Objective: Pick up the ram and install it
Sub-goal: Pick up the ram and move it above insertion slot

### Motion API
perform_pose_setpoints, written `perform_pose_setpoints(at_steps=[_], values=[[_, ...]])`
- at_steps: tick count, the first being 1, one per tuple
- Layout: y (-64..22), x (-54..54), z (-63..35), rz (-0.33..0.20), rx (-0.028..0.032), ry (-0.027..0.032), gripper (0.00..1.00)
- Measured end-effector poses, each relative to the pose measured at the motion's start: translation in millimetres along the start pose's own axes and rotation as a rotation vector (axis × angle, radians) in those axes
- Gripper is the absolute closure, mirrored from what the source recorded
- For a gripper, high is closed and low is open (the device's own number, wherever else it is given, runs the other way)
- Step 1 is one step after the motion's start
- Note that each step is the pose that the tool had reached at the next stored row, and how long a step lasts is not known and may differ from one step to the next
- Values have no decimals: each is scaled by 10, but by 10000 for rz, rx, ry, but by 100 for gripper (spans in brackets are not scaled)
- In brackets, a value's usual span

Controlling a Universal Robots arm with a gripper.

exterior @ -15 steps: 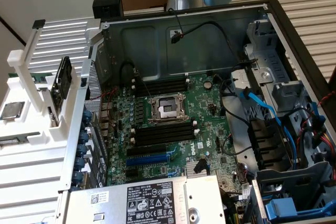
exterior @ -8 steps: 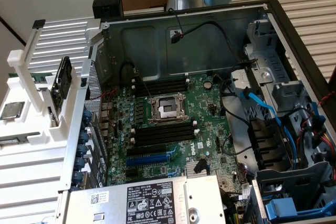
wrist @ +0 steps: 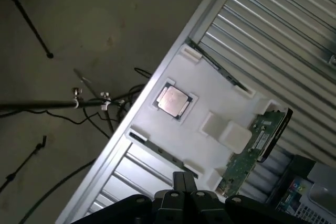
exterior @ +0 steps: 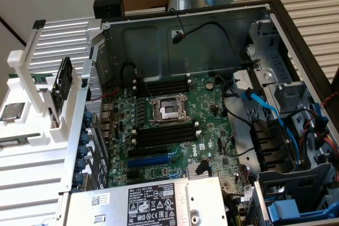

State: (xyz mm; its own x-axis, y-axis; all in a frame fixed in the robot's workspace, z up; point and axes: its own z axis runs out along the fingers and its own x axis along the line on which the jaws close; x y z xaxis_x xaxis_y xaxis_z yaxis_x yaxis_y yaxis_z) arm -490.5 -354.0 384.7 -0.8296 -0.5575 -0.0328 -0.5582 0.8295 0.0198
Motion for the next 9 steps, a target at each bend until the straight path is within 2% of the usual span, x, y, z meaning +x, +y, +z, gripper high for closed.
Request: perform_pose_setpoints(at_steps=[9], values=[[0, 0, 12, -1644, -54, 32, 89]])
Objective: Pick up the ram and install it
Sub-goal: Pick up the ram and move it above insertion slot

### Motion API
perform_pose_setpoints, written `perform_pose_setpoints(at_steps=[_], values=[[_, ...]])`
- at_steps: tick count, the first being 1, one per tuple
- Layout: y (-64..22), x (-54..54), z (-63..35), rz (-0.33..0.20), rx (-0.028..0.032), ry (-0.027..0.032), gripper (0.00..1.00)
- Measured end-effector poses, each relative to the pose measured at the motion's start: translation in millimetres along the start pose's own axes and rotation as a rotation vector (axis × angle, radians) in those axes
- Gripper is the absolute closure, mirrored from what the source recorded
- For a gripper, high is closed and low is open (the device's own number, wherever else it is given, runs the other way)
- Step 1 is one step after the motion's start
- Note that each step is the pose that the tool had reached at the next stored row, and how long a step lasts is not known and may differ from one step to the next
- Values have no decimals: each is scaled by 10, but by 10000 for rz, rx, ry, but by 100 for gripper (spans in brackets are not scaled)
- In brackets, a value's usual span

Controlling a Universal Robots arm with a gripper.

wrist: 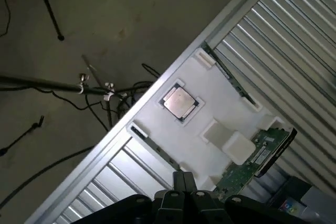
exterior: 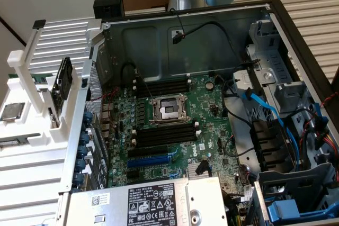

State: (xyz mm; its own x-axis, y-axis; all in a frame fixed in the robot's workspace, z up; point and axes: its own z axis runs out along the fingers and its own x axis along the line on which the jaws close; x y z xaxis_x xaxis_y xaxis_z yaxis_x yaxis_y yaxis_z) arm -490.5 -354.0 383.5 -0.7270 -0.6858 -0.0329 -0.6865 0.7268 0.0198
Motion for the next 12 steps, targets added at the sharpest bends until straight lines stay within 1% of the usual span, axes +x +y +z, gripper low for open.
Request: perform_pose_setpoints(at_steps=[12], values=[[0, 1, 13, -2189, -72, 43, 89]])
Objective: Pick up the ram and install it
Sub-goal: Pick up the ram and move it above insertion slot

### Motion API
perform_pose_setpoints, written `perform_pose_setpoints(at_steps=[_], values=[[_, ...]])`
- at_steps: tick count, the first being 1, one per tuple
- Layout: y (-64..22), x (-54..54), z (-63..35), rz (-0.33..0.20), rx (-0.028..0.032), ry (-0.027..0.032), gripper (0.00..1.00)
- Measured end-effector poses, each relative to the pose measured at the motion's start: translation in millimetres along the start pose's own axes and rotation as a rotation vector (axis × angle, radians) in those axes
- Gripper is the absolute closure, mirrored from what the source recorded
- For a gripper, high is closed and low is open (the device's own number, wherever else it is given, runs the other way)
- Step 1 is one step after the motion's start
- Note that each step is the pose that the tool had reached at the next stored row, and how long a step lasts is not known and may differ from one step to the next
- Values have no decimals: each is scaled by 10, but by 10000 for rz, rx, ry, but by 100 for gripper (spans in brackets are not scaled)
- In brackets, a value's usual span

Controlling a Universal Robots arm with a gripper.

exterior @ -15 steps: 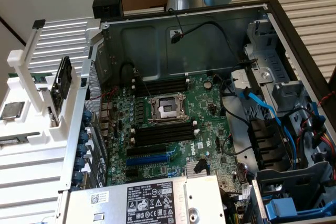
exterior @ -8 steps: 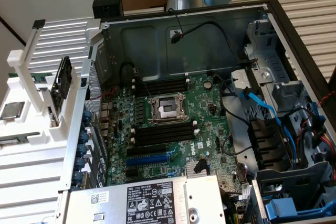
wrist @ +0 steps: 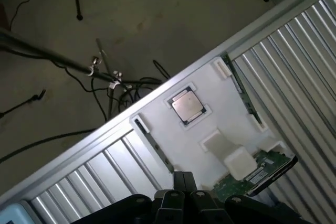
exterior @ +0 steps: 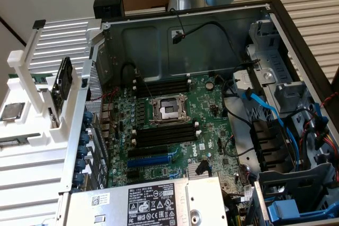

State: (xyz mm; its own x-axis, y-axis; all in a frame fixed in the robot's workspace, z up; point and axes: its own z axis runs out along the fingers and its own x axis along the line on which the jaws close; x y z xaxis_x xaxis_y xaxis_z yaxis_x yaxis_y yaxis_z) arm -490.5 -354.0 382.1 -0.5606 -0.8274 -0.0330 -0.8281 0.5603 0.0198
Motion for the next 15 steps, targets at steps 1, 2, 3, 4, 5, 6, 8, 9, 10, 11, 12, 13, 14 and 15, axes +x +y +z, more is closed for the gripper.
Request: perform_pose_setpoints(at_steps=[1, 2, 3, 4, 5, 6, 8, 9, 10, 11, 12, 13, 14, 15], values=[[0, 0, 0, -191, -7, 5, 89], [0, 0, 1, -376, -12, 8, 89], [0, 0, 1, -545, -19, 12, 89], [0, 0, 1, -735, -25, 15, 89], [0, 0, 1, -915, -30, 19, 89], [0, 0, 1, -1095, -37, 23, 89], [0, 0, 2, -1460, -48, 30, 89], [0, 0, 2, -1633, -54, 33, 89], [0, 0, 2, -1825, -60, 37, 89], [0, 0, 3, -2003, -66, 40, 89], [0, 0, 3, -2189, -72, 44, 89], [0, 0, 3, -2375, -78, 47, 89], [0, 0, 3, -2548, -84, 51, 89], [0, 0, 3, -2735, -91, 55, 89]])
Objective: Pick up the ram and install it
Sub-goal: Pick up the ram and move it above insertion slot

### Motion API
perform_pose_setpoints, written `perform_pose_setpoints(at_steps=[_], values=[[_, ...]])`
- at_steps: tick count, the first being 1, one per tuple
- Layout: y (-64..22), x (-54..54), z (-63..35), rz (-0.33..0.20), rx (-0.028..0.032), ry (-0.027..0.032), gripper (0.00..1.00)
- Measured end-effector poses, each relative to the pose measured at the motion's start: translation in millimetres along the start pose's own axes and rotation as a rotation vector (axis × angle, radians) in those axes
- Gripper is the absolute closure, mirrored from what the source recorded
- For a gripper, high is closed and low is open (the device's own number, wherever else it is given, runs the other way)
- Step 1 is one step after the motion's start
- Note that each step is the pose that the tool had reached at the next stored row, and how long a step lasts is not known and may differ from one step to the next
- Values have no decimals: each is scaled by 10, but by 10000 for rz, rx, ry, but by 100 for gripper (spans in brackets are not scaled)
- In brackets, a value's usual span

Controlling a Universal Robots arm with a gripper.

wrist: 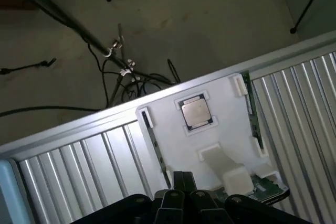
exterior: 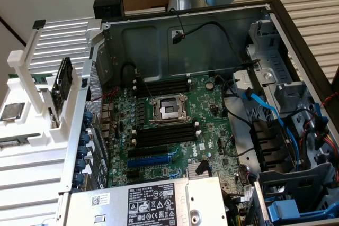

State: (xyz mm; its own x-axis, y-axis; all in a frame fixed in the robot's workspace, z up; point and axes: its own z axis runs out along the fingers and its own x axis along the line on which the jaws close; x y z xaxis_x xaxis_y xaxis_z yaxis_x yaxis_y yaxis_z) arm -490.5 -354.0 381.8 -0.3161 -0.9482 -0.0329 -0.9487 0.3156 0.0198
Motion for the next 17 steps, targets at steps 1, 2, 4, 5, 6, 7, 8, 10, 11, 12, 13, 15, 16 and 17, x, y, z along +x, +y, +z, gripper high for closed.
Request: perform_pose_setpoints(at_steps=[1, 2, 4, 5, 6, 7, 8, 10, 11, 12, 13, 15, 16, 17], values=[[0, 0, 1, -543, -17, 11, 89], [0, 0, 1, -734, -24, 14, 89], [0, 0, 2, -1093, -35, 21, 89], [0, 0, 3, -1263, -41, 25, 89], [0, 0, 3, -1458, -48, 29, 89], [0, 0, 4, -1639, -53, 32, 89], [0, 0, 4, -1818, -59, 35, 89], [0, 0, 5, -2189, -72, 43, 89], [0, 0, 6, -2357, -78, 46, 89], [0, 0, 6, -2538, -84, 49, 89], [0, 0, 7, -2722, -89, 53, 89], [-1, 0, 8, -3063, -101, 61, 89], [-1, 0, 8, -3177, -105, 63, 89], [-1, 0, 8, -3217, -106, 64, 89]])
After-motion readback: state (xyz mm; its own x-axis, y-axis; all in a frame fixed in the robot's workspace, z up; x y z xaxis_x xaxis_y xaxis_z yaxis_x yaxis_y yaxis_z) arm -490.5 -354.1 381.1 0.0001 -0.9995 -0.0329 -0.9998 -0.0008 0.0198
